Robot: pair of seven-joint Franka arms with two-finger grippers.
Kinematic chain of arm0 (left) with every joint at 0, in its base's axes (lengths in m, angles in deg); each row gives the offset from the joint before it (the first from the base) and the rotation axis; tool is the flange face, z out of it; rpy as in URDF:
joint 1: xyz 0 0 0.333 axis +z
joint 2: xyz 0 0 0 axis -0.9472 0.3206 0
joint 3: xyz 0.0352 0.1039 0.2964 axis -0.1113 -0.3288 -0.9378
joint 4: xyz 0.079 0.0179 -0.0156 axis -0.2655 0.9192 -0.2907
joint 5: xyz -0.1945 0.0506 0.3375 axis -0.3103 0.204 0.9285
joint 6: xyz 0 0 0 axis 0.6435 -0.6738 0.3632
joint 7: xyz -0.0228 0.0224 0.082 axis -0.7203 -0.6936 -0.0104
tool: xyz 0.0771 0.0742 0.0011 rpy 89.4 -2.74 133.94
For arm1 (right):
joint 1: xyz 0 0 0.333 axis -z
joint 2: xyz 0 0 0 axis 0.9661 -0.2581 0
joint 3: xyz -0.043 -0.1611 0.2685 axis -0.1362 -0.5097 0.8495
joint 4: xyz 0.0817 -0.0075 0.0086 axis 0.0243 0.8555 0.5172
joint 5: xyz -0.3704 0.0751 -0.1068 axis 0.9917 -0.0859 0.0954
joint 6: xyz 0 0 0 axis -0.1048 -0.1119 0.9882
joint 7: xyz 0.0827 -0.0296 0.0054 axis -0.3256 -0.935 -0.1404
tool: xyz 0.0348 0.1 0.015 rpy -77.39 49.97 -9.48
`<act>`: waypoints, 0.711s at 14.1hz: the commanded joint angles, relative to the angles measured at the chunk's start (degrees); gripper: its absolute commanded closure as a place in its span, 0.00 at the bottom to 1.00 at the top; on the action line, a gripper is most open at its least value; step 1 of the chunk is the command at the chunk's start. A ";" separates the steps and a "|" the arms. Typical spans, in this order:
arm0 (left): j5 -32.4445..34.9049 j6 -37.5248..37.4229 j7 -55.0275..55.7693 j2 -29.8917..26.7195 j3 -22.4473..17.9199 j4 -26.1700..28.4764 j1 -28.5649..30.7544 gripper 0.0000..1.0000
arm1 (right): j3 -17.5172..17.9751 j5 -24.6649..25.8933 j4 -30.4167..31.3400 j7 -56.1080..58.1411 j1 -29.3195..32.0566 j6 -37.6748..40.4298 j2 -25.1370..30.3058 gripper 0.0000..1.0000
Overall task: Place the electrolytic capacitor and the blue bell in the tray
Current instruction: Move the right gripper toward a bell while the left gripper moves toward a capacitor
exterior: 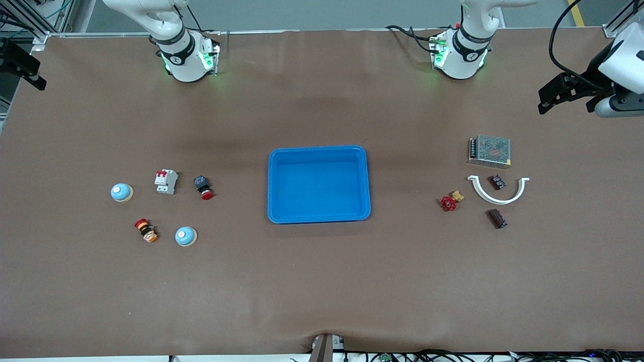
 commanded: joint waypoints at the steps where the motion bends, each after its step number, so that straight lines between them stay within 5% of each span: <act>1: 1.21 -0.09 -0.37 0.52 -0.10 2.46 -0.05 0.00 | -0.59 -0.76 -0.88 -0.28 -1.61 -2.42 -3.28 0.00; 10: 3.06 21.86 0.25 -1.23 0.17 25.48 3.63 0.00 | -0.50 -0.84 -0.88 -0.46 -5.48 -16.74 -17.78 0.00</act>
